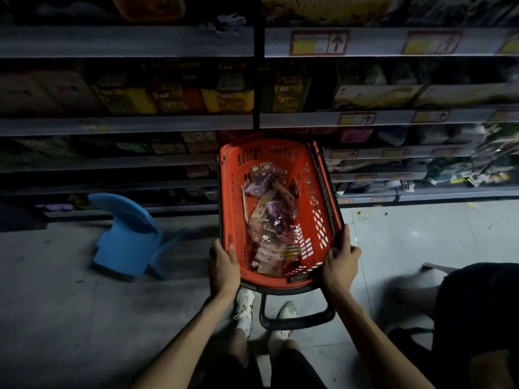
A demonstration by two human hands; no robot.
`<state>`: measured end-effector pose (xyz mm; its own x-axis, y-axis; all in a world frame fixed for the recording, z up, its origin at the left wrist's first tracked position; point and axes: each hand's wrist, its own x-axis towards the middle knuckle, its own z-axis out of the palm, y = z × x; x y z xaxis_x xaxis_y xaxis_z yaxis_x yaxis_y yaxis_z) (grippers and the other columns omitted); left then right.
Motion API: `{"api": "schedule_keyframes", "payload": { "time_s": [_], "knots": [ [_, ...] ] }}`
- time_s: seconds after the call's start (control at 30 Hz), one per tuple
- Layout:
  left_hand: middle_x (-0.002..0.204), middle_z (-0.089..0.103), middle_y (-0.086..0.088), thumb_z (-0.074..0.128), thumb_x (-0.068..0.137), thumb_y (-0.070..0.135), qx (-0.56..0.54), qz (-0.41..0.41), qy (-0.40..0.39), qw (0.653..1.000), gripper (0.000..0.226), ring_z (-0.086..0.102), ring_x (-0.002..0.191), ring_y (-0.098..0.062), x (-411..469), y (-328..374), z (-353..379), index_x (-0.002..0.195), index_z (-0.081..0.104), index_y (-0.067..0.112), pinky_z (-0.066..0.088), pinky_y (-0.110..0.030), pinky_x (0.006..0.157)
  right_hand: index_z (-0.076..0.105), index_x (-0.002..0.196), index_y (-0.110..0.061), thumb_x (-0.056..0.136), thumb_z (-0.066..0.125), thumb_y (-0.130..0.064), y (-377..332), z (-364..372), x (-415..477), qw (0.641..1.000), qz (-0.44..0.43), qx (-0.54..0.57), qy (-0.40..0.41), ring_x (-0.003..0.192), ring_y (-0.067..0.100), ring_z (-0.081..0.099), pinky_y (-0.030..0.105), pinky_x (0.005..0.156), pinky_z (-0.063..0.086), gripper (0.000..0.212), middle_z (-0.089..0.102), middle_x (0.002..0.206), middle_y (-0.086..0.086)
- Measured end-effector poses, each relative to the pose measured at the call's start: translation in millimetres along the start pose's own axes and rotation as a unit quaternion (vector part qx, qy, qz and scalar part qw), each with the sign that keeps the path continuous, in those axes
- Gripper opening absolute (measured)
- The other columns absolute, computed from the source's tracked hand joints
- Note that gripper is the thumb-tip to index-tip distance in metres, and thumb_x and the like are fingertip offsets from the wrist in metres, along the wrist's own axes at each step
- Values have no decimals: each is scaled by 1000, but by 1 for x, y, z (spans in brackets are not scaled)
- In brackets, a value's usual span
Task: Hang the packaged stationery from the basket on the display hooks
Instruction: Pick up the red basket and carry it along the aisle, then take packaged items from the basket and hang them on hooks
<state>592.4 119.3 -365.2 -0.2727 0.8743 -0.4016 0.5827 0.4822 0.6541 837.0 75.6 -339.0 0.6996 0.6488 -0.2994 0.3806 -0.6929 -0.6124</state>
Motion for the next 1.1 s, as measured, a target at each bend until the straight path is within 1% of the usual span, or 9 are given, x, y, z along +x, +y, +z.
{"api": "schedule_keyframes", "payload": {
  "time_s": [0.07,0.2,0.37,0.43,0.57,0.67,0.83,0.97,1.1],
  "knots": [
    [127,61,-19,41,110,36,38,8,-11,999,36,64,111,-41,-3,-2,0,134,46,9,55,-52,88,15,161,-44,97,39,-58,4,-4,0,999,-16,-26,-10,98,30,58,44,98,49,69,38,116,4],
    [123,61,-24,42,110,35,117,42,-17,992,38,67,104,-44,-3,3,-9,132,46,4,53,-46,76,14,158,-36,99,47,-44,1,-8,2,993,-40,-110,-11,108,40,56,54,95,51,68,44,123,14],
    [135,54,-24,61,102,37,200,165,-20,966,70,69,96,-42,-7,-13,-30,160,34,7,59,-46,74,23,162,-22,96,58,-55,6,-7,-30,938,-174,-299,-5,147,43,29,54,124,24,82,27,158,23],
    [144,48,-19,61,102,41,224,242,-7,944,72,69,101,-36,-10,-26,-36,162,33,12,59,-48,83,32,161,-20,96,56,-54,8,-4,-50,927,-227,-298,-10,152,40,26,51,128,14,77,31,160,23],
    [161,40,-8,39,104,48,283,338,-44,897,61,54,137,-30,-26,-36,-55,157,45,18,41,-55,115,52,151,-16,102,45,-41,27,4,-84,918,-309,-250,-15,148,34,39,53,125,25,55,55,147,17],
    [168,35,-4,35,106,47,311,334,-70,887,59,43,149,-25,-38,-39,-60,158,45,22,30,-54,124,63,140,-10,102,45,-38,33,5,-88,922,-303,-239,-17,149,34,39,52,125,27,50,59,144,17],
    [168,37,-2,35,105,50,358,317,-76,875,59,43,149,-26,-41,-35,-61,157,48,24,27,-58,125,66,135,-10,102,46,-39,33,1,-85,922,-297,-244,-41,149,34,38,51,126,24,48,60,141,14],
    [160,47,-8,24,107,57,409,359,-98,834,65,41,149,-35,-27,-31,-74,150,57,21,25,-62,124,65,136,-13,104,45,-43,29,-3,-84,921,-288,-256,-56,150,32,37,50,126,24,49,60,142,11],
    [149,55,-15,37,103,49,435,438,-127,777,56,43,145,-38,13,-15,-87,135,70,18,25,-64,123,69,126,-13,98,51,-44,15,-2,-82,919,-269,-282,-55,141,34,48,50,128,20,45,67,130,11]
  ]
}}
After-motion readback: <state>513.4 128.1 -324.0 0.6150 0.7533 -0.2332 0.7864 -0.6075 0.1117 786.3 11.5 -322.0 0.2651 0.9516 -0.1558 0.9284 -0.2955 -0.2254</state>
